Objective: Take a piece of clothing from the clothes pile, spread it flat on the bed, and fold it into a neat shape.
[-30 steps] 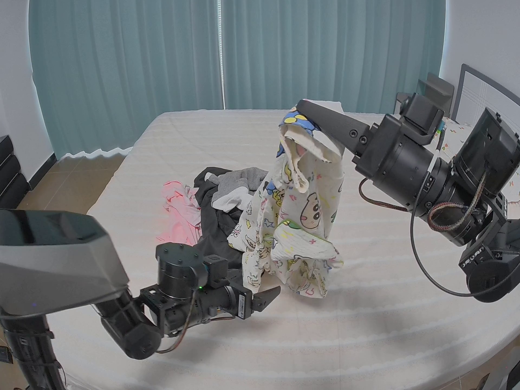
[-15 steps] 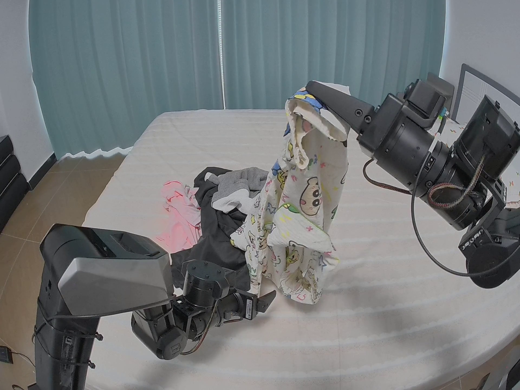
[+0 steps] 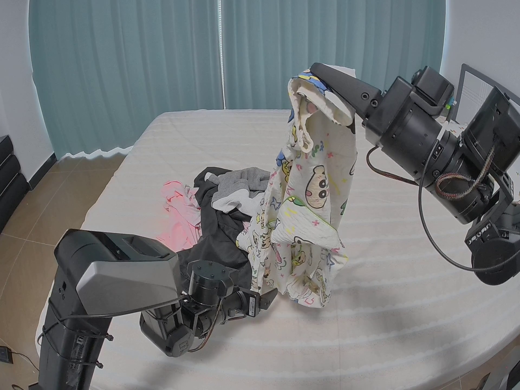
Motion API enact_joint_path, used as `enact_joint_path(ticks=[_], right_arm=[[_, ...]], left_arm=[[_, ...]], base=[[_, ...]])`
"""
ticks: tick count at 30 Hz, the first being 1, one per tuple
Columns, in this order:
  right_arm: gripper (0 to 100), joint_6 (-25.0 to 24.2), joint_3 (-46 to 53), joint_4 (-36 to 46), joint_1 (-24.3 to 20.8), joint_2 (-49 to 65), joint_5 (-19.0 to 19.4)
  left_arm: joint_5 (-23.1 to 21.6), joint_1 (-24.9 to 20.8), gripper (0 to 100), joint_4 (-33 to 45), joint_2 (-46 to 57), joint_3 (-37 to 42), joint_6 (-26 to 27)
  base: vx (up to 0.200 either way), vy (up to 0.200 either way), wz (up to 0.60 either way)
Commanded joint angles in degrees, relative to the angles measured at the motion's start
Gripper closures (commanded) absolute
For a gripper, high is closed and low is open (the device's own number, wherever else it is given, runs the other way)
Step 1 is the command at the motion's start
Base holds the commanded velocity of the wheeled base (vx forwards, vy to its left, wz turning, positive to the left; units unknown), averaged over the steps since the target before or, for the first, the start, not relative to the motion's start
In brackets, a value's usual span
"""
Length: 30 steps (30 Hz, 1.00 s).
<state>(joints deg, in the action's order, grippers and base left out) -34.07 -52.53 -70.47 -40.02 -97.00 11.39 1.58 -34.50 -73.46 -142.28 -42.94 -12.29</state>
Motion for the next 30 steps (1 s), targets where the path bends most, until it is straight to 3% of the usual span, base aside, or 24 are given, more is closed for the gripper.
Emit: enact_joint_path(ticks=[1,7,8,14,22,23,30], right_arm=[[100,0.06,-0.38,-0.01,-0.23,-0.38,-0.93],[100,0.06,0.15,-0.01,-0.14,0.41,-0.93],[100,0.06,0.23,-0.01,-0.06,0.50,-1.01],[100,0.06,1.11,0.07,0.65,0.58,-1.01],[100,0.06,4.10,-0.01,5.13,0.58,-1.01],[100,0.06,6.74,-0.01,7.68,0.67,-1.10],[100,0.15,14.82,-0.01,15.59,1.20,-1.01]], left_arm=[[1.67,-0.83,0,-0.10,-3.27,-3.73,-0.28],[5.89,-0.74,0,-0.10,-5.12,-6.55,-0.37],[5.97,-0.66,100,-0.10,-5.03,-6.11,-0.46],[5.97,-0.04,100,-0.19,-4.33,-2.33,-0.28],[6.06,1.63,100,-9.42,-0.02,6.46,-0.19],[6.06,1.80,100,-11.27,3.50,11.82,-0.46],[6.33,3.56,100,-15.75,16.33,22.90,-3.88]], base=[[0.000,0.000,0.00],[0.000,0.000,0.00],[0.000,0.000,0.00],[0.000,0.000,0.00],[0.000,0.000,0.00],[0.000,0.000,0.00],[0.000,0.000,0.00]])
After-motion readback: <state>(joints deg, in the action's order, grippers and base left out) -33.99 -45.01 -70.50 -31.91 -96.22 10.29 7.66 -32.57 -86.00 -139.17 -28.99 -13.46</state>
